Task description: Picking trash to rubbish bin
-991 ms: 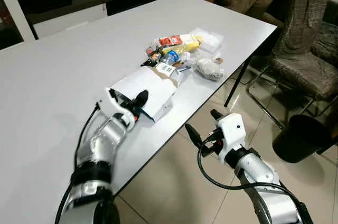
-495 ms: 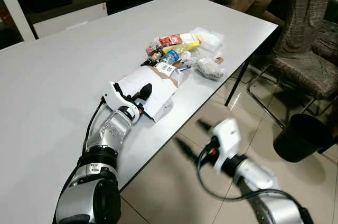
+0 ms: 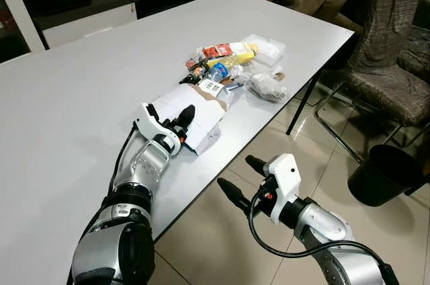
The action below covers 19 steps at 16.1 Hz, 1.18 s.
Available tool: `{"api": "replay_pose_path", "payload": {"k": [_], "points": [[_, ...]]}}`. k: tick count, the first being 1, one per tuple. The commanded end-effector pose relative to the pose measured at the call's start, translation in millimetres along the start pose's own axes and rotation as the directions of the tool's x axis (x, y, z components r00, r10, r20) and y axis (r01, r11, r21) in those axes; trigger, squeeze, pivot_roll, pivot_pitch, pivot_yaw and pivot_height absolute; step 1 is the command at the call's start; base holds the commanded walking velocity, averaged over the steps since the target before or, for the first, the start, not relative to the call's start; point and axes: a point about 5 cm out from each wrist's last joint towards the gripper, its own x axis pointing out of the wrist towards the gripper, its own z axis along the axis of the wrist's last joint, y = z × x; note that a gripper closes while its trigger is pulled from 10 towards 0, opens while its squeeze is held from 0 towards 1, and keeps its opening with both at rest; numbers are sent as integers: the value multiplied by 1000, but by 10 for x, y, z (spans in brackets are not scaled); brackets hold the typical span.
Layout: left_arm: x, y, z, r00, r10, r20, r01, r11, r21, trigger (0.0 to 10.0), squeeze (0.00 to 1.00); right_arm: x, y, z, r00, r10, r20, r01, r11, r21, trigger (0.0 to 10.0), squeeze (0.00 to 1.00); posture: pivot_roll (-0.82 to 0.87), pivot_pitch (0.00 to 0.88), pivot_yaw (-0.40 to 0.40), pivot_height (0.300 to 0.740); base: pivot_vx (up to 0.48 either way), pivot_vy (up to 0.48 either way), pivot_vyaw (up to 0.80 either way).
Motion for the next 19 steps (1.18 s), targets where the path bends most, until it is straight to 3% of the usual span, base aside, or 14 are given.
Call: {"api": "replay_pose_path", "payload": {"k": [1,19], "points": [[23,-40,3,1000,-21,4,21,1000,-23,0,0,-9,-7,68,1000,9,18,-9,1000,-13,10000,0,-144,0,-48,740,0,0,0],[-24,-46,64,994,-92,65,100,987,-125,0,0,22,1,67,1000,15,24,-14,1000,-24,10000,0,-139,0,-50,740,0,0,0]]}}
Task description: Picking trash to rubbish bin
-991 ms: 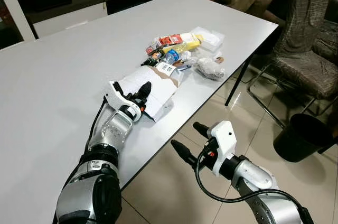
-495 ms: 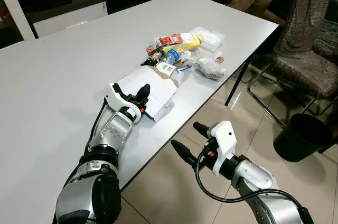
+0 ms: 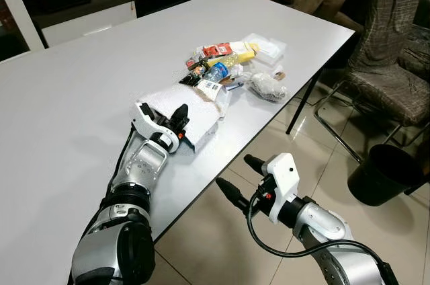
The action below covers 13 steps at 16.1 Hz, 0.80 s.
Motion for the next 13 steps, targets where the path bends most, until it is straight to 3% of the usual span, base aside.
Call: {"api": "replay_pose_path", "payload": {"k": [1,9,13], "points": [[-8,-14,-1,1000,-15,5,15,1000,-15,0,0,4,-12,51,1000,5,19,-5,1000,-15,10000,0,-139,0,-50,740,0,0,0],[-158,-19,155,996,-44,75,45,999,-23,0,0,22,16,48,999,19,32,-19,1000,-10,10000,0,-123,0,-48,740,0,0,0],[-280,-38,338,988,-32,154,24,998,50,0,0,55,16,77,998,20,53,-20,1000,-8,10000,0,-110,0,-50,740,0,0,0]]}}
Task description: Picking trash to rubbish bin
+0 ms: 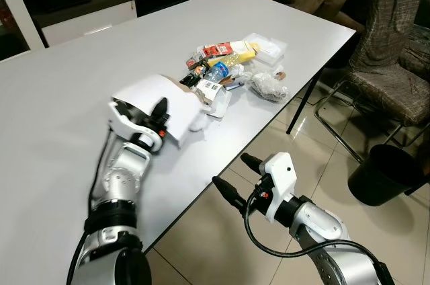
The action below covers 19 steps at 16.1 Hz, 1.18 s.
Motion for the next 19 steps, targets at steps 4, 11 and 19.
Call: {"api": "replay_pose_path", "payload": {"k": [4,11,19], "points": [[-227,-155,214,995,37,95,-60,963,261,0,0,50,-65,89,996,-52,70,52,999,-8,10000,0,-76,0,-68,740,0,0,0],[-529,-282,334,981,78,178,-154,868,473,0,0,179,-88,295,988,-53,147,53,999,1,10000,0,-46,0,-80,740,0,0,0],[-549,-341,168,995,72,64,-93,568,817,10000,0,119,-566,360,909,-395,132,410,905,-113,10000,0,-59,0,-51,740,0,0,0]]}}
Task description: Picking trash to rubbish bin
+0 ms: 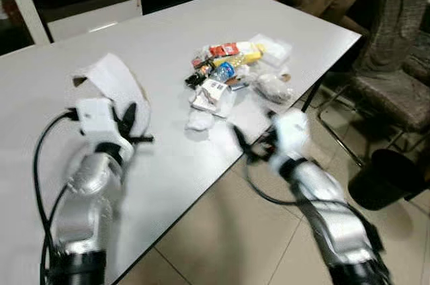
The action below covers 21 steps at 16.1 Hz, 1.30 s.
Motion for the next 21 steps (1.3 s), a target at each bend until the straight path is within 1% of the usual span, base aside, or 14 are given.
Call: {"api": "replay_pose_path", "payload": {"k": [1,2,3,4,5,6,10,12,15,18,21], "points": [[-34,-157,72,998,-60,28,60,998,28,10000,0,-74,-131,26,996,-92,15,92,996,-15,10000,0,-62,0,-47,740,0,0,0],[-51,-210,101,995,-87,48,85,995,50,10000,0,-105,-157,16,992,-127,19,127,992,-19,10000,0,-69,0,-42,740,0,0,0],[-79,-259,127,991,-114,71,105,987,118,10000,0,-137,-168,-2,988,-153,19,153,988,-17,10000,0,-74,0,-36,740,0,0,0],[-92,-274,131,990,-116,79,105,985,137,10000,0,-153,-165,-15,987,-159,16,159,987,-16,10000,0,-76,0,-35,740,0,0,0],[-109,-282,123,991,-100,87,88,986,139,10000,0,-187,-159,-47,985,-171,6,171,985,-16,10000,0,-80,0,-34,740,0,0,0],[-136,-313,104,990,-103,97,86,983,165,10000,0,-231,-157,-95,981,-196,-11,196,981,1,10000,0,-81,0,-38,740,0,0,0],[-141,-408,105,983,-147,112,119,967,225,10000,0,-227,-141,-109,981,-194,-11,194,981,-3,10000,0,-81,0,-41,740,0,0,0],[-142,-435,106,979,-167,116,138,965,224,10000,0,-227,-162,-89,980,-200,1,200,980,6,10000,0,-81,0,-43,740,127,0,0],[-140,-460,109,976,-181,121,149,960,235,10000,0,-231,-150,-98,985,-172,-1,172,985,-25,10000,0,-79,0,-45,740,331,0,0],[-134,-449,104,978,-167,125,136,964,230,10000,0,-229,-147,-89,986,-167,4,167,986,-31,10000,0,-84,0,-50,740,385,0,0],[-135,-458,93,978,-169,124,137,963,234,10000,0,-226,-111,-95,991,-135,-2,135,990,-42,10000,0,-81,0,-59,740,398,0,544]]}}
